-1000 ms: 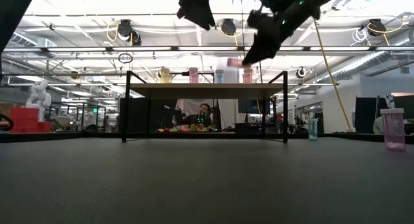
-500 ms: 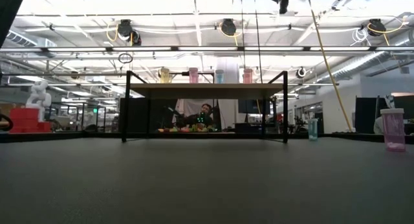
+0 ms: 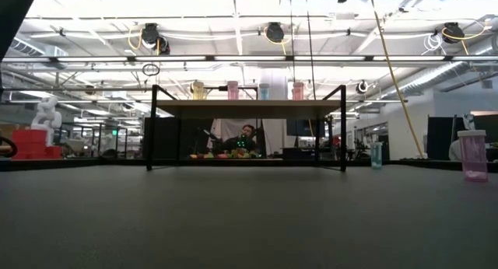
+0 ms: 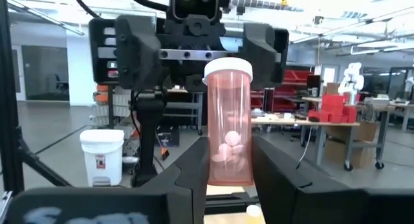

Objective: Pick and place medicine bottles onto shelf by color
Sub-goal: Put the orange pill bottle on the shelf aligned with the other orange pill bottles

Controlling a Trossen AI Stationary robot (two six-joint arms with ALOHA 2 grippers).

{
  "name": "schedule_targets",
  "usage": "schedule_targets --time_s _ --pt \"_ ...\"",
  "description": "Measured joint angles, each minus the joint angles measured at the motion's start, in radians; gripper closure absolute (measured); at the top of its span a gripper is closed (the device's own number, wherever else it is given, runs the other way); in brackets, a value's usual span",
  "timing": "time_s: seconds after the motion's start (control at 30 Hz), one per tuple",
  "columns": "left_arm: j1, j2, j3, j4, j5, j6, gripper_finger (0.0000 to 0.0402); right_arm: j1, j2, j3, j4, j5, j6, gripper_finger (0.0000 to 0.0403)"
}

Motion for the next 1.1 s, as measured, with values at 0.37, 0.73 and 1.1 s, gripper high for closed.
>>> schedule_targets --time_s 0.37,0.73,1.1 --pt "0.0 0.011 0.0 0.073 -0.029 -0.058 0.0135 0.0 0.0 0.0 0.026 -0.003 -0.024 0.0309" --pt "-0.011 0.047 -0.001 0.16 -0.033 -0.102 0.0158 0.0 0.0 0.0 0.075 -0.026 -0.02 0.0309" --pt "-0.01 0.038 0.0 0.146 -0.033 -0.11 0.0158 -0.001 0.0 0.0 0.092 -0.026 -0.019 0.0309"
